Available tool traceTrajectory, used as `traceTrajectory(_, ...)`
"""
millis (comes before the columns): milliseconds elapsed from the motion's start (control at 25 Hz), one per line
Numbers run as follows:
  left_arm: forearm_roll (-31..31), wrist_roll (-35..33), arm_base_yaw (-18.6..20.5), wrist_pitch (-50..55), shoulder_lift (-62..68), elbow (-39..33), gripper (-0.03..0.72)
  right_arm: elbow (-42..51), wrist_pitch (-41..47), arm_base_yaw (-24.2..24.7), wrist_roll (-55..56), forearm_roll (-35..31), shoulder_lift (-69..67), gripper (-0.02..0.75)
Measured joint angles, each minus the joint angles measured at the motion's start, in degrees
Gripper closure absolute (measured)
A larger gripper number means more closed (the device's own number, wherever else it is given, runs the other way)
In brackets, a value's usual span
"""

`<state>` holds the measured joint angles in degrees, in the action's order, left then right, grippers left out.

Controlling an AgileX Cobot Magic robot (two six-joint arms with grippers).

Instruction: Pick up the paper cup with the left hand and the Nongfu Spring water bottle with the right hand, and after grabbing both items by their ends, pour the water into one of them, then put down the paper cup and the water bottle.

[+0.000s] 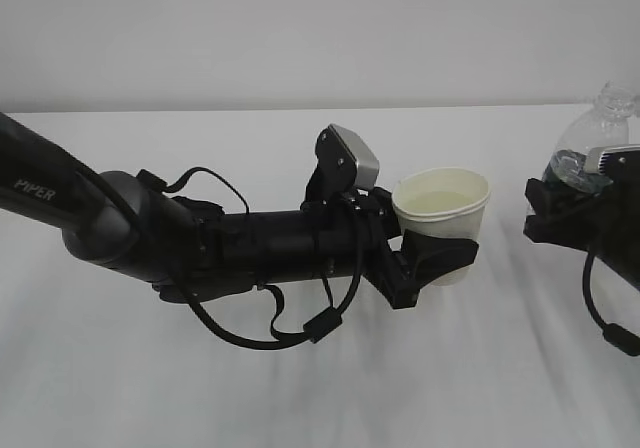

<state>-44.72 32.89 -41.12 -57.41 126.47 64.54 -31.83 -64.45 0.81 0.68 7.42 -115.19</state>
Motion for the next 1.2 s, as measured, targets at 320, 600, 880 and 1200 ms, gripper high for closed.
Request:
traceTrajectory(320,0.1,0.0,0.0,0.0,0.0,0.0,0.241,-5.71,0.0,0.0,-0.09,0.0,-5.38,0.306)
traceTrajectory(600,0.1,0.0,0.0,0.0,0.0,0.0,0.241,-9.89,0.0,0.0,-0.09,-0.03,-8.41,0.306)
traceTrajectory(880,0.1,0.0,0.0,-0.04,0.0,0.0,0.241,-11.6,0.0,0.0,-0.09,-0.03,-10.21,0.306)
traceTrajectory(1200,0.1,0.0,0.0,-0.04,0.0,0.0,0.241,-11.6,0.0,0.0,-0.09,-0.13,-11.46,0.306)
